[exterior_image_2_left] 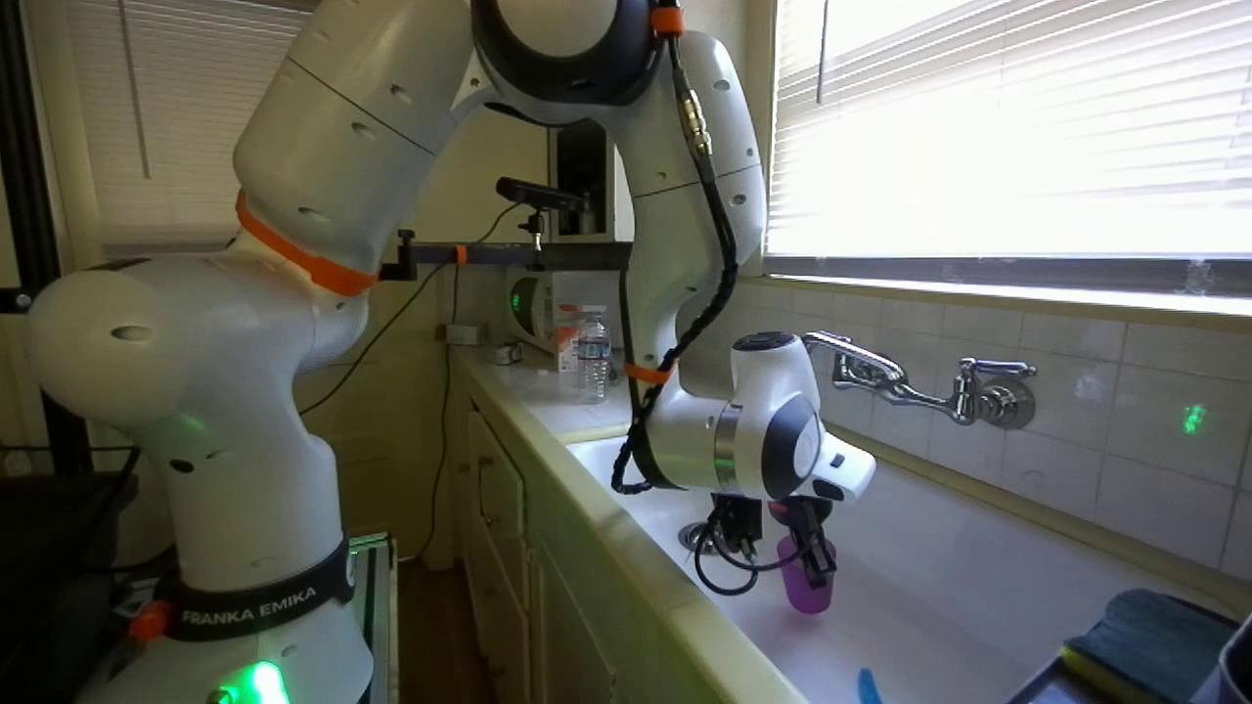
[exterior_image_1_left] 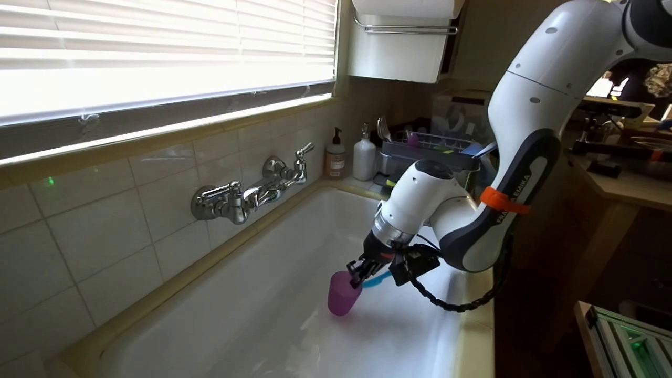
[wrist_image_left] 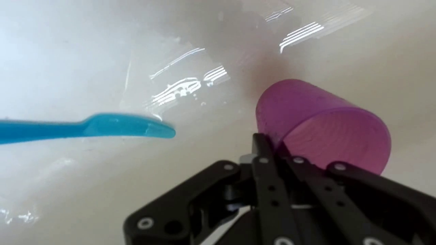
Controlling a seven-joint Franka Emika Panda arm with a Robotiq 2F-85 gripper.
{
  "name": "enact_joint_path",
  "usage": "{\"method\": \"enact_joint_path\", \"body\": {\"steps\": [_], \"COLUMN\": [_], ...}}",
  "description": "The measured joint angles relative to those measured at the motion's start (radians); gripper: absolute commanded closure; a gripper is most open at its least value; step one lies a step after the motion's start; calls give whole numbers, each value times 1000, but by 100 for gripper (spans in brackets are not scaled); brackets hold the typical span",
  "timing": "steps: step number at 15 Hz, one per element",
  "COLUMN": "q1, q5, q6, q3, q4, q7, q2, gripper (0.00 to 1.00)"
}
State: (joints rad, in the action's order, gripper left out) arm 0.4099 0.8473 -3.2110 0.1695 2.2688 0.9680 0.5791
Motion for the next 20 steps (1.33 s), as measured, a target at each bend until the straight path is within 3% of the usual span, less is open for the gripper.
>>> {"method": "enact_joint_path", "body": {"steps": [3, 5, 7, 11, 12, 14, 17, 20], "q1": [138, 193, 222, 164, 140, 80, -30, -129], "q5": [-40, -64, -81, -373, -449, -603, -780, -869], "q6": [87, 134, 180, 208, 215, 230, 252, 267], "q3": [137, 183, 202, 140, 120, 72, -15, -96], "q4": [1, -5, -16, -18, -19, -24, -38, -49], "q7": [-11, -14, -14, -198, -253, -365, -495, -555], "q2": [13, 12, 7, -15, -19, -27, -33, -37], "gripper": [99, 99, 99, 95, 70, 65, 41, 19]}}
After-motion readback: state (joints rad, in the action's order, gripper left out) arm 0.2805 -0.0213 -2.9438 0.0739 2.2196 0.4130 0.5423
